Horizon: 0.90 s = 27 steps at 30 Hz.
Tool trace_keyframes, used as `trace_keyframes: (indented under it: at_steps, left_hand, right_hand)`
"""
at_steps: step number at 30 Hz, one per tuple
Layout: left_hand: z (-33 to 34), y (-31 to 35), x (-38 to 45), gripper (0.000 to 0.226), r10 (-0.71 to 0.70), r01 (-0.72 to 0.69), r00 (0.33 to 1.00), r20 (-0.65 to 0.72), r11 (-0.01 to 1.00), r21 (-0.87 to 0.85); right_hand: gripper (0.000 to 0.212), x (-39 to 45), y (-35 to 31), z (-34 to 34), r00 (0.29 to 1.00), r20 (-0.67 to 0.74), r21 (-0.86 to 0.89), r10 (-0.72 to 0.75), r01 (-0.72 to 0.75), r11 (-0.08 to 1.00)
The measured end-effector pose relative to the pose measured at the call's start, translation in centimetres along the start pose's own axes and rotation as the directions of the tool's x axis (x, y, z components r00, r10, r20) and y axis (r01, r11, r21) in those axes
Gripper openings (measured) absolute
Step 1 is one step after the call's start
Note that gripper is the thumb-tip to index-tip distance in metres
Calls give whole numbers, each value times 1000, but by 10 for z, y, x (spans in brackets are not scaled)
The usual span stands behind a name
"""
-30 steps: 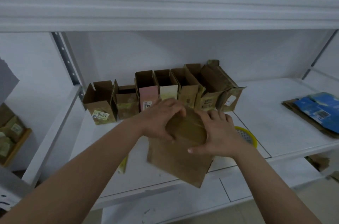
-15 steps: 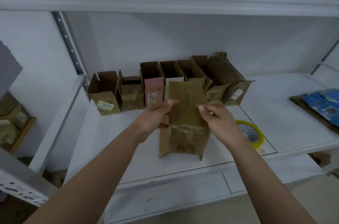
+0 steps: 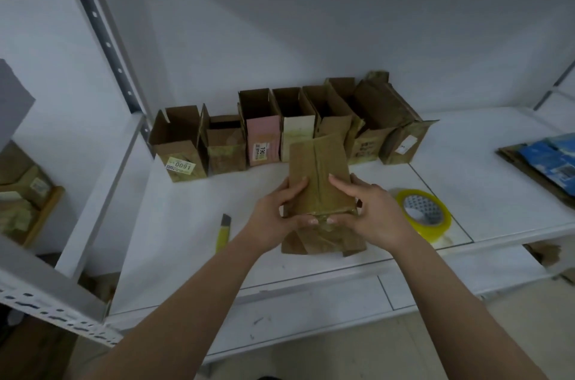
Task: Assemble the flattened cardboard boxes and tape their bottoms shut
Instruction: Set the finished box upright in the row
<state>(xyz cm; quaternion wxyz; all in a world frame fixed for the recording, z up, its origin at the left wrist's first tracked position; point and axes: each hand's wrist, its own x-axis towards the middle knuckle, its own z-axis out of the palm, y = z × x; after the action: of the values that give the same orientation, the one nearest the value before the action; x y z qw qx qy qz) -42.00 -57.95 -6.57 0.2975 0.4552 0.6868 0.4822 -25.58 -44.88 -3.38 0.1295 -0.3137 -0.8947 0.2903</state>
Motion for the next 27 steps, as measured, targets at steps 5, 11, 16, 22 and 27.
trace_keyframes:
  at_steps: [5, 11, 16, 22, 27]
  left_hand:
    - [22, 9, 5, 75, 35, -31, 997, -72, 998, 53]
    - [47, 4, -4, 49, 73, -14, 958, -277, 978, 207]
    - [54, 6, -16, 21, 155, 5, 896, -416, 934, 357]
    - [56, 6, -14, 20, 176, -11, 898, -403, 925, 380]
    - [43, -3, -21, 20, 185, -106, 955, -232, 944, 314]
  right_hand:
    - [79, -10, 10, -4, 998, -46, 1, 45, -45, 999]
    - [77, -25, 24, -9, 984, -83, 87, 160, -153, 984]
    - [76, -26, 25, -5, 977, -118, 136, 178, -162, 977]
    - [74, -27, 27, -3, 970, -120, 196, 210, -184, 963]
    - [74, -27, 29, -6, 967, -108, 240, 230, -199, 950]
